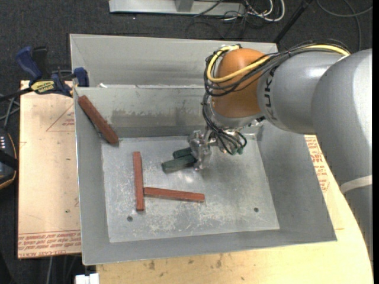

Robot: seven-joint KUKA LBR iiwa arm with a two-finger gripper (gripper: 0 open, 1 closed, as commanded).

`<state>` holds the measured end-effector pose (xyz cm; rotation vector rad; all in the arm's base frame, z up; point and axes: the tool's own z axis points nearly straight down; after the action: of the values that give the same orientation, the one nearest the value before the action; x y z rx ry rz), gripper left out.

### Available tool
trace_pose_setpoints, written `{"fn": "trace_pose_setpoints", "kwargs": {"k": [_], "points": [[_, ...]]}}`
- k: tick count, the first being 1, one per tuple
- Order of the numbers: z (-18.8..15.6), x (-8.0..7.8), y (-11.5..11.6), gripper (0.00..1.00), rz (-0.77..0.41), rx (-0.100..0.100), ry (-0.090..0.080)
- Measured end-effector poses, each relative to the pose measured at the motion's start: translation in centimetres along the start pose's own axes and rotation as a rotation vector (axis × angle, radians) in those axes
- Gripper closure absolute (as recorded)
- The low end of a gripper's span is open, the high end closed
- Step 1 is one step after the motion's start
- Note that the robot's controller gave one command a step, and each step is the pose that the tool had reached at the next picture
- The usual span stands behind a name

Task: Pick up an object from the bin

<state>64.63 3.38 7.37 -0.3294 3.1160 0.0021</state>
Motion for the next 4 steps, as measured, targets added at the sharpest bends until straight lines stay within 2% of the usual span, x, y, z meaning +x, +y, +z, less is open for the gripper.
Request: {"fn": "trace_pose_setpoints", "kwargs": {"k": [2,3,4], "points": [[-0.1,0.6,0.8,1.00,-0.039,0.004,-0.005],[-4.6,0.6,3.0,1.00,0.000,-0.001,0.011],[0.5,-1.4,8.0,0.00,-0.173,-0.001,0.006]]}}
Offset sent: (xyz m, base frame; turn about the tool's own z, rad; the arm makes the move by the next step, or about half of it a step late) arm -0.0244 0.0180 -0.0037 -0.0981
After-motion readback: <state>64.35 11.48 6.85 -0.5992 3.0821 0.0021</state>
